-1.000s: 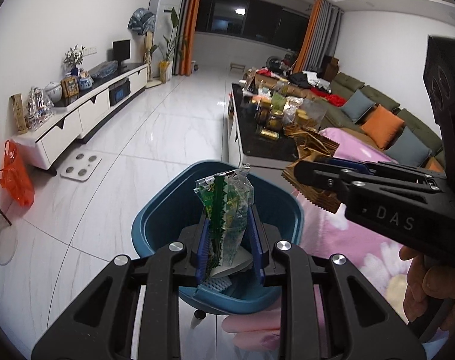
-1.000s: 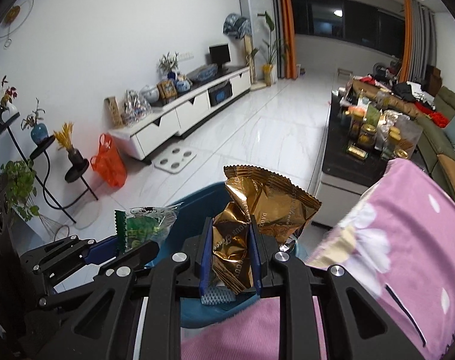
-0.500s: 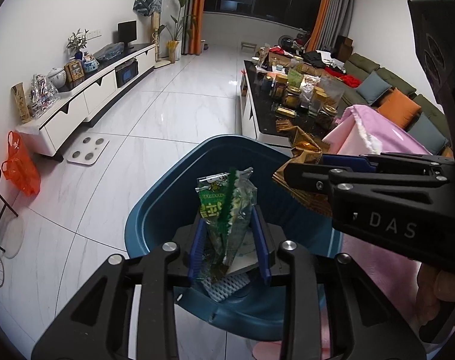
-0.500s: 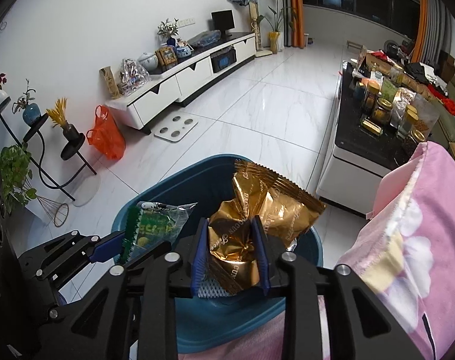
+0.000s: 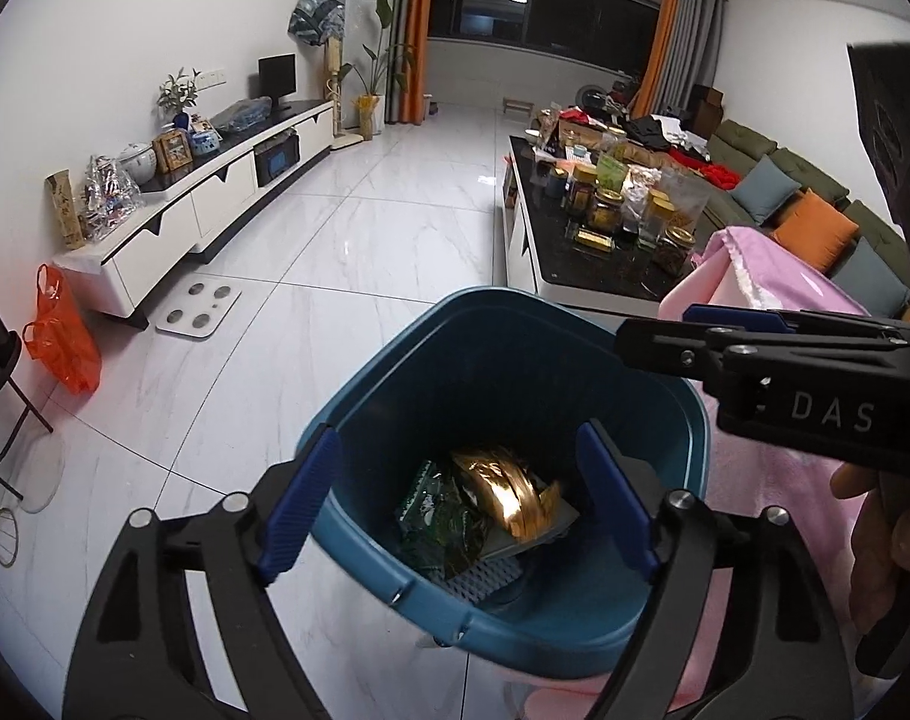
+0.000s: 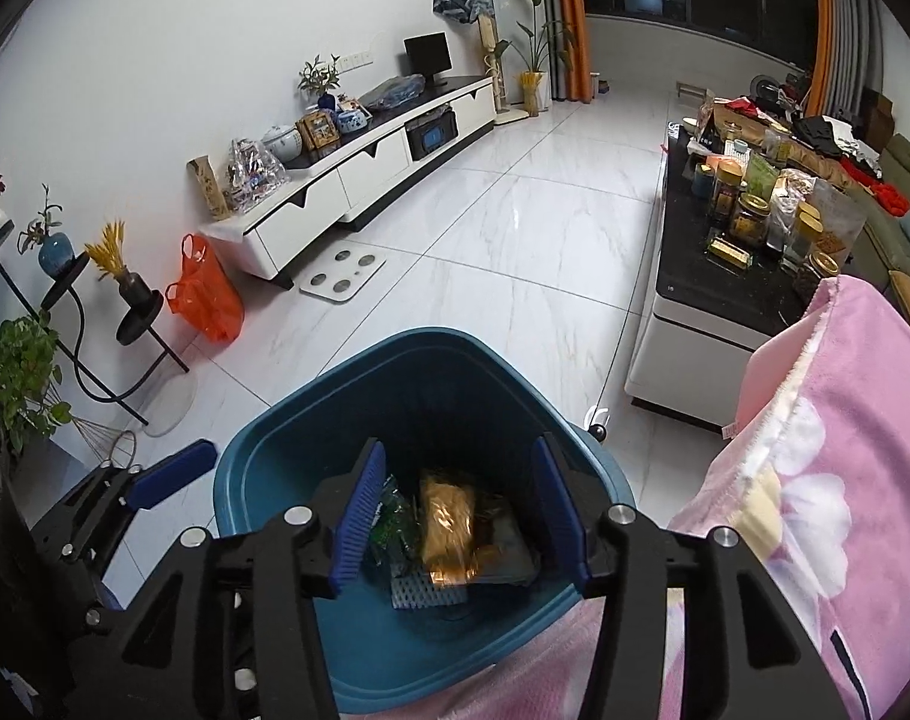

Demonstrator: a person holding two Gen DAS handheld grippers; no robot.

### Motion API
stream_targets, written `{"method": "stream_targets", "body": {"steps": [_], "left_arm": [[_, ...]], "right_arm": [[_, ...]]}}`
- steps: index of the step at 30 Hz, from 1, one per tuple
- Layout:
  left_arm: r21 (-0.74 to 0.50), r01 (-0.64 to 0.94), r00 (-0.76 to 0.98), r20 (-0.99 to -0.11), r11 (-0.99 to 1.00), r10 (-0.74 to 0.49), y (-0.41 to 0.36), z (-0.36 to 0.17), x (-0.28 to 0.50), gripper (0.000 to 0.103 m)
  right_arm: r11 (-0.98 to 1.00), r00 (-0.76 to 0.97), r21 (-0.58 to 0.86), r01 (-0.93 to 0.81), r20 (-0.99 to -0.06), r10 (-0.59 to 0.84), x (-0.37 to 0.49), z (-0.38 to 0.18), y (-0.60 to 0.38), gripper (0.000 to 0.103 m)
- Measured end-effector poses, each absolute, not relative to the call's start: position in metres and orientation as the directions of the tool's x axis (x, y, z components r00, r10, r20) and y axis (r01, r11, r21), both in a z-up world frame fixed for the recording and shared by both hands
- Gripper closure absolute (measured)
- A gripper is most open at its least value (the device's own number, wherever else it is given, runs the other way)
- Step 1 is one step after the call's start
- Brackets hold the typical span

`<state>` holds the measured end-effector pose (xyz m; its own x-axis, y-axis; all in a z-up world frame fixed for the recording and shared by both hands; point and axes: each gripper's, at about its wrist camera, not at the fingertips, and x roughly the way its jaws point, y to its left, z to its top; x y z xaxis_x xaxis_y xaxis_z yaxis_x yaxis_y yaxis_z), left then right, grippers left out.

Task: Collect trash
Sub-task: 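Carry the green bag and gold wrapper to the teal bin and release both, then move both tools back over the table toward the paper cup and foam net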

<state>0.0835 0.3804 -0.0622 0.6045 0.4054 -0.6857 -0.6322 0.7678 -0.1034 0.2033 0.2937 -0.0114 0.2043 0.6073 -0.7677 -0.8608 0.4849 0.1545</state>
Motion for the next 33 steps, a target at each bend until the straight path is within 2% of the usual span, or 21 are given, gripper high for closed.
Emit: {"method": "stream_targets", "body": {"steps": [4, 9, 15, 20, 29, 33], "left_arm": [[-0.113, -0.645, 0.612, -0.669, 0.756, 0.422, 0.375, -0.050, 0.065, 0.017], [-0.131, -0.643, 0.647, -0.621, 0.755, 0.443, 0.363, -0.022, 0.037, 0.011], [-0.144, -0.607, 0.713, -0.534, 0.782, 0.455, 0.330, 0.019, 0.012, 0.006], [-0.153, -0.559, 0.764, -0.477, 0.815, 0.434, 0.296, 0.051, -0.005, 0.006], [-0.166, -0.434, 0.849, -0.402, 0.885, 0.341, 0.220, 0.082, -0.017, 0.006], [-0.157, -0.357, 0.887, -0.366, 0.921, 0.282, 0.178, 0.094, -0.016, 0.006]], "right_arm": [[0.487, 0.229, 0.147, -0.861, -0.743, 0.629, 0.199, 0.002, 0.281, 0.053], [0.498, 0.284, 0.123, -0.858, -0.694, 0.661, 0.190, 0.021, 0.252, 0.047], [0.529, 0.358, 0.109, -0.842, -0.621, 0.697, 0.171, 0.044, 0.200, 0.033], [0.584, 0.441, 0.100, -0.806, -0.557, 0.704, 0.156, 0.057, 0.142, 0.019], [0.698, 0.585, 0.086, -0.711, -0.478, 0.655, 0.133, 0.067, 0.041, 0.007], [0.760, 0.664, 0.064, -0.646, -0.445, 0.601, 0.120, 0.069, -0.001, 0.007]]}}
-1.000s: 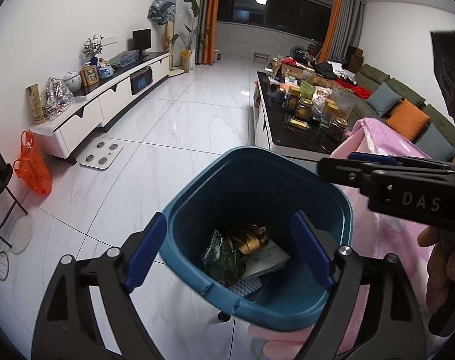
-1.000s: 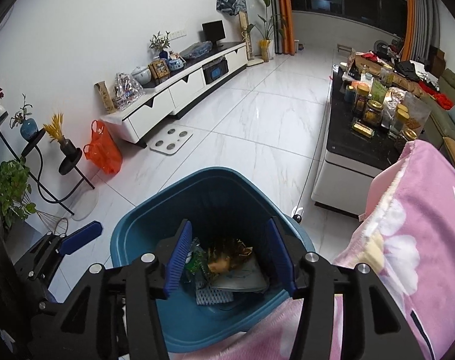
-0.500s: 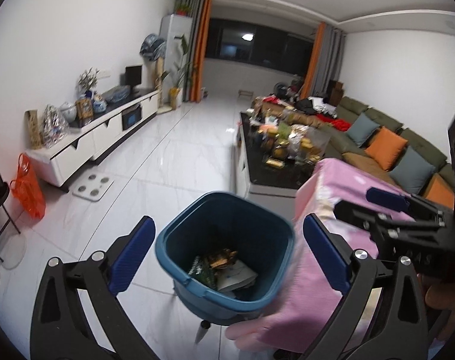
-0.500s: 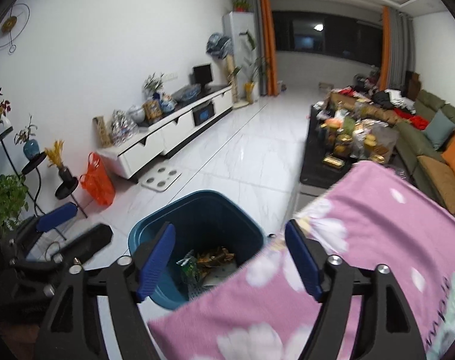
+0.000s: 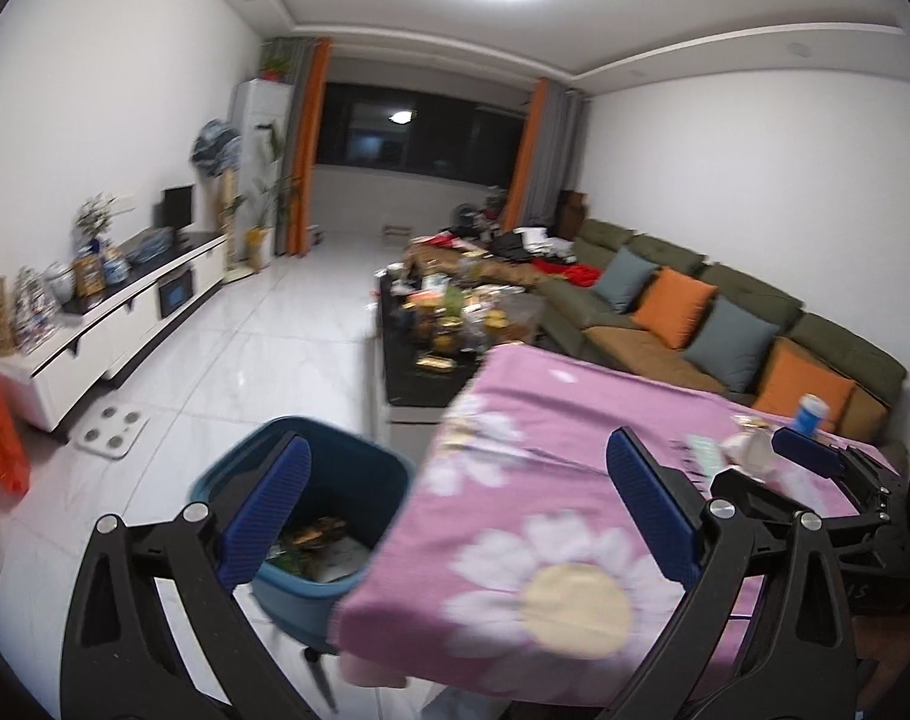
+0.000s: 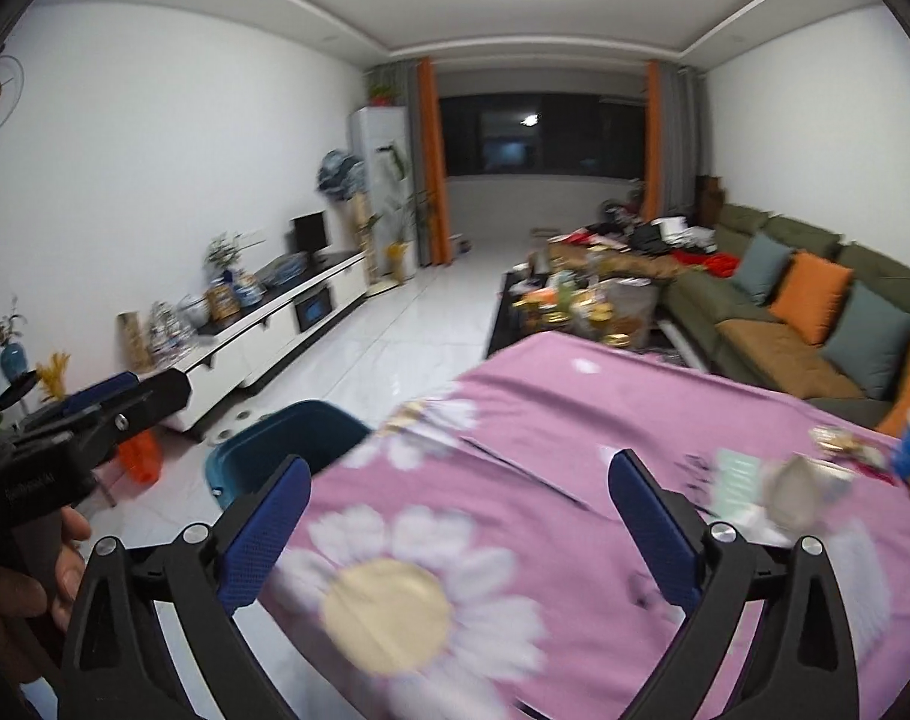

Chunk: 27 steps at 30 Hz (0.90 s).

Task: Collect trash
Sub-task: 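Move both tools back over the table toward the paper cup and foam net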

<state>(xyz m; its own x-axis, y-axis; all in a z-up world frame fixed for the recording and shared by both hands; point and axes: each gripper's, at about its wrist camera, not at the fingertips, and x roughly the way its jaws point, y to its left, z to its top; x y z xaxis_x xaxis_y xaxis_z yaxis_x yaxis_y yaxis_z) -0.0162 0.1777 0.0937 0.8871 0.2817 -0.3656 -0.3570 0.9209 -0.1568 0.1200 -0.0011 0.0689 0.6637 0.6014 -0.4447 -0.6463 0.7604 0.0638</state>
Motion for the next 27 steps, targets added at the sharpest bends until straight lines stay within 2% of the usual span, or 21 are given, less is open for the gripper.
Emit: {"method": "stream_targets", "body": {"steps": [13, 19, 27], "left_arm": [[-0.086, -0.121, 0.964, -0.249, 0.989, 0.097, 0.067, 0.108, -0.020, 0.006], [-0.095, -0.047, 0.969, -0.245, 0.994, 0.022, 0.042, 0.105, -0.019, 0.006], [-0.090, -0.010, 0.967, -0.254, 0.996, -0.014, 0.027, 0.097, -0.017, 0.006]], "right_arm": [[0.914, 0.852, 0.018, -0.404, -0.356, 0.384, 0.075, 0.065, -0.122, 0.007], [0.952, 0.899, -0.027, -0.304, -0.340, 0.277, 0.053, 0.059, -0.153, 0.007], [0.970, 0.922, -0.065, -0.233, -0.332, 0.199, 0.033, 0.052, -0.175, 0.007]]}}
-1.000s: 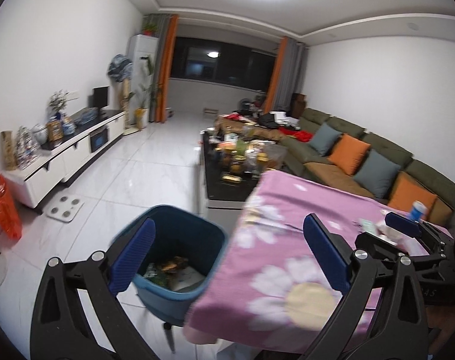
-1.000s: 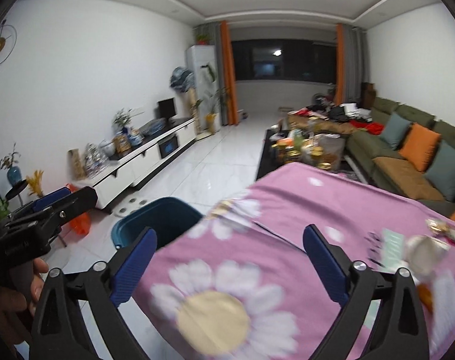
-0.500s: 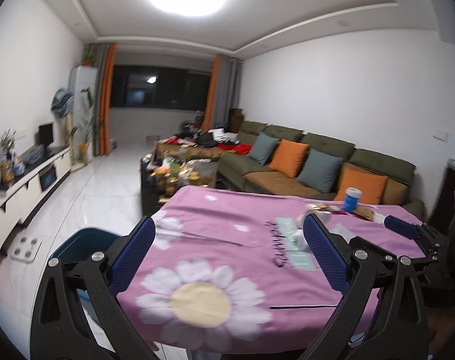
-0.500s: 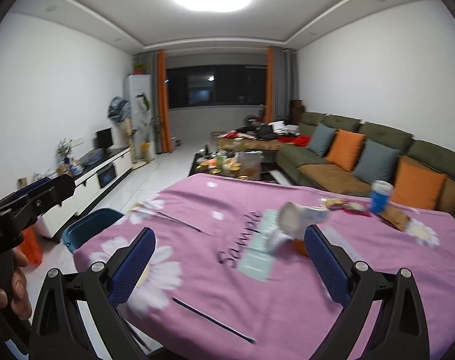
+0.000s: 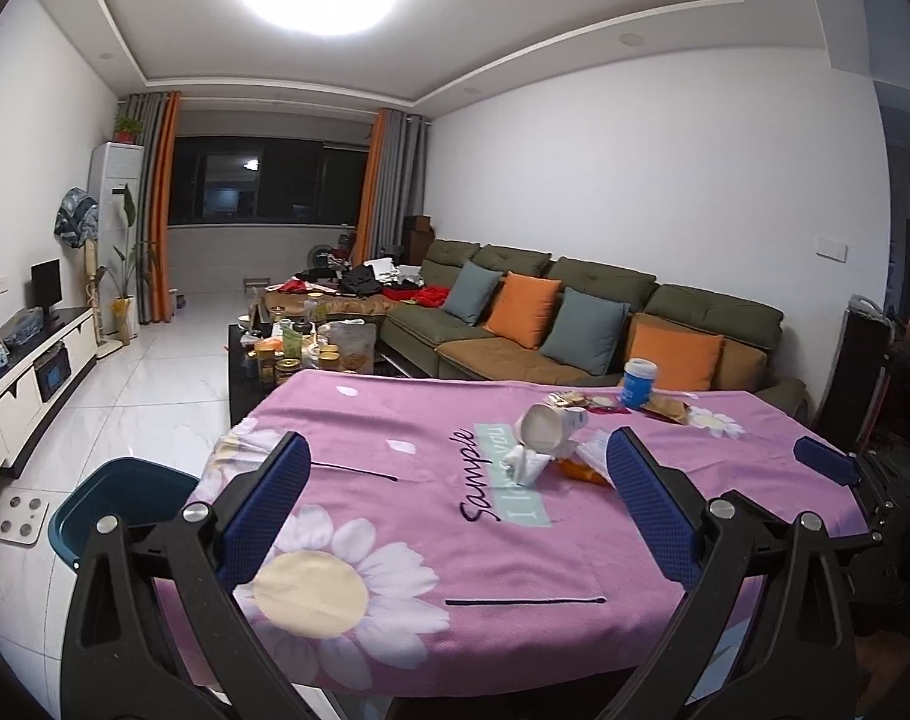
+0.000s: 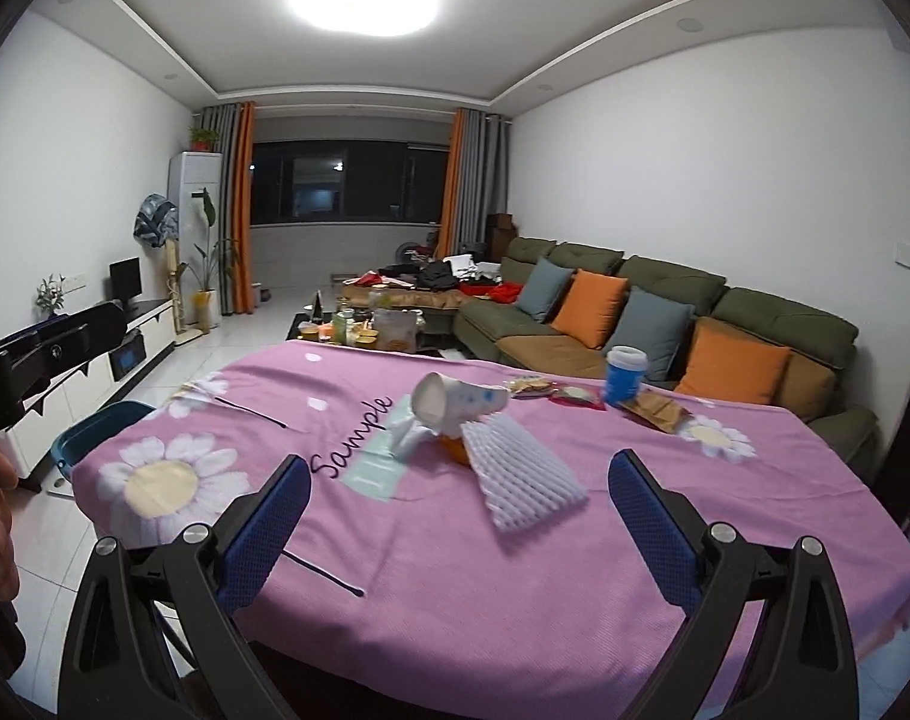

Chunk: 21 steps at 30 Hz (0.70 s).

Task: Collect trash
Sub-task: 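Move both tools back over the table toward the paper cup and foam net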

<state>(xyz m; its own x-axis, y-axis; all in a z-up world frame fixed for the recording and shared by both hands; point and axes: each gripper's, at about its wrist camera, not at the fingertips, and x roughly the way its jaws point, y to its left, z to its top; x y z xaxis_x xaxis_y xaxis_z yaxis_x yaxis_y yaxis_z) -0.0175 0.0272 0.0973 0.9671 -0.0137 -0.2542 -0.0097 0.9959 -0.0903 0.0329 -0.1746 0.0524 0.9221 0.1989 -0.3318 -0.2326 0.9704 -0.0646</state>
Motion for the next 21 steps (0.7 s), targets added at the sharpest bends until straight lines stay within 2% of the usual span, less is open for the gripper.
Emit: {"method": "stream_targets", "body": {"steps": [11, 19, 21], "left_arm": [[-0.062, 0.002, 0.963, -0.269, 0.998, -0.018, 0.024, 0.089, -0.005, 0.006], [-0.054, 0.021, 0.941, -0.337, 0.998, -0.038, 0.018, 0.072, 0.030, 0.006], [-0.056, 0.025, 0.934, -0.354, 0.998, -0.043, 0.017, 0.067, 0.040, 0.006]], "right_arm": [[0.976, 0.924, -0.088, -0.198, -0.348, 0.156, 0.039, 0.047, -0.180, 0.007], [0.972, 0.898, -0.128, -0.198, -0.421, 0.127, 0.078, 0.030, -0.176, 0.007], [0.970, 0.884, -0.138, -0.201, -0.453, 0.119, 0.092, 0.023, -0.174, 0.010]]}}
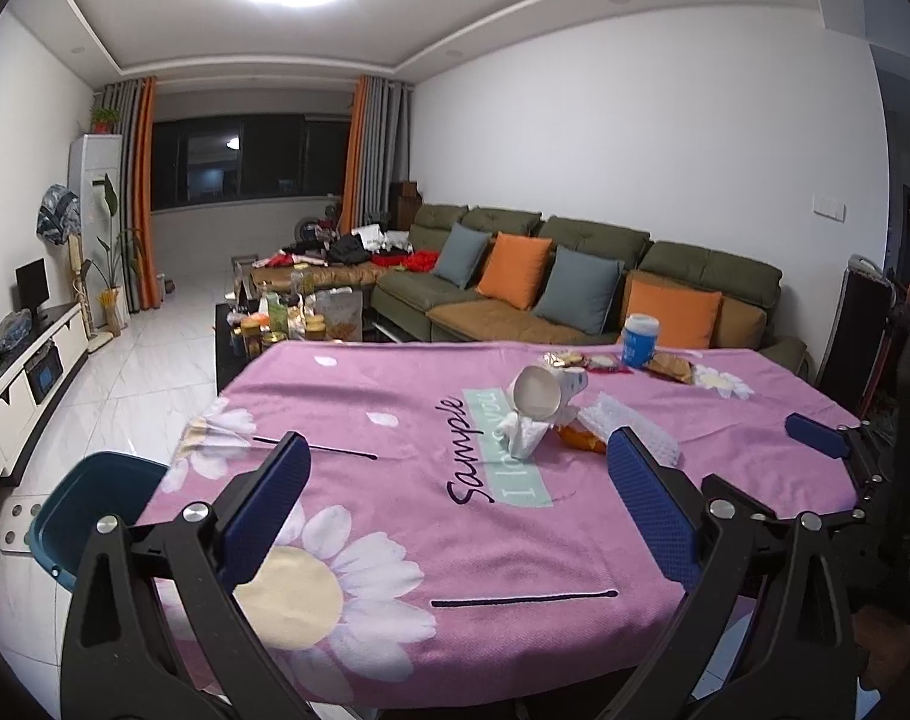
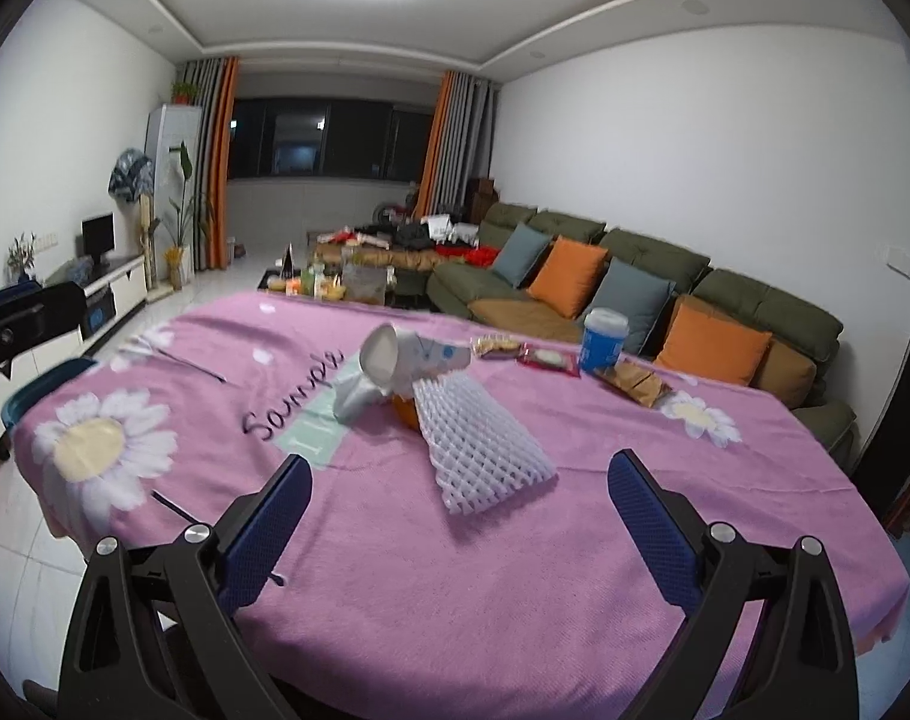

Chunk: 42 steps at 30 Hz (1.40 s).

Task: Collect trash
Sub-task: 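Move both tools back over the table toward the paper cup and foam net, then grasp the white paper cup with the left tool while the right tool grasps the white foam net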

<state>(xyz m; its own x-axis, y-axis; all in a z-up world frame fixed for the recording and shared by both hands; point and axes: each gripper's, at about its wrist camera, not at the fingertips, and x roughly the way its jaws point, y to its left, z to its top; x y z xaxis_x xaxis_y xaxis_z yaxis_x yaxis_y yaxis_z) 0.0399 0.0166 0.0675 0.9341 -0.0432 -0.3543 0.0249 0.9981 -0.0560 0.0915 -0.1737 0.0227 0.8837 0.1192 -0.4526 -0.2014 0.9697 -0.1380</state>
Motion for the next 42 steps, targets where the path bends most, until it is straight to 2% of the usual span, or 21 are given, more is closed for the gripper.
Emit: {"method": "stream_targets", "body": {"steps": [15, 22, 27, 28, 29, 31, 34, 37, 42], "left_arm": [[-0.069, 0.082, 0.884, -0.456, 0.994, -0.104, 0.004, 0.036, 0.142, 0.006], [-0.058, 0.115, 0.866, -0.483, 0.992, -0.129, -0.008, 0.025, 0.180, 0.006], [-0.056, 0.169, 0.847, -0.502, 0.984, -0.174, -0.022, 0.021, 0.213, 0.006], [-0.056, 0.185, 0.840, -0.509, 0.981, -0.187, -0.026, 0.019, 0.221, 0.006], [-0.050, 0.196, 0.836, -0.514, 0.979, -0.194, -0.031, 0.017, 0.228, 0.006], [-0.043, 0.207, 0.829, -0.523, 0.977, -0.198, -0.037, 0.013, 0.239, 0.006], [-0.049, 0.223, 0.812, -0.543, 0.973, -0.214, -0.045, 0.007, 0.260, 0.006], [-0.065, 0.227, 0.799, -0.558, 0.972, -0.224, -0.050, 0.001, 0.279, 0.006], [-0.129, 0.228, 0.757, -0.600, 0.965, -0.259, -0.054, -0.011, 0.310, 0.006]], "right_arm": [[0.962, 0.802, -0.162, -0.220, -0.592, 0.084, 0.174, -0.012, -0.163, 0.022], [0.953, 0.765, -0.184, -0.240, -0.640, 0.069, 0.194, -0.026, -0.157, 0.034], [0.954, 0.744, -0.180, -0.241, -0.666, 0.062, 0.203, -0.032, -0.159, 0.048], [0.954, 0.739, -0.177, -0.242, -0.671, 0.063, 0.204, -0.033, -0.160, 0.053], [0.955, 0.735, -0.172, -0.242, -0.675, 0.065, 0.205, -0.034, -0.160, 0.062], [0.959, 0.730, -0.153, -0.240, -0.680, 0.074, 0.206, -0.034, -0.164, 0.069], [0.964, 0.724, -0.118, -0.240, -0.683, 0.097, 0.208, -0.033, -0.169, 0.088], [0.968, 0.720, -0.076, -0.240, -0.682, 0.125, 0.210, -0.029, -0.177, 0.093], [0.973, 0.732, -0.016, -0.228, -0.662, 0.161, 0.210, -0.020, -0.191, 0.093]]}}
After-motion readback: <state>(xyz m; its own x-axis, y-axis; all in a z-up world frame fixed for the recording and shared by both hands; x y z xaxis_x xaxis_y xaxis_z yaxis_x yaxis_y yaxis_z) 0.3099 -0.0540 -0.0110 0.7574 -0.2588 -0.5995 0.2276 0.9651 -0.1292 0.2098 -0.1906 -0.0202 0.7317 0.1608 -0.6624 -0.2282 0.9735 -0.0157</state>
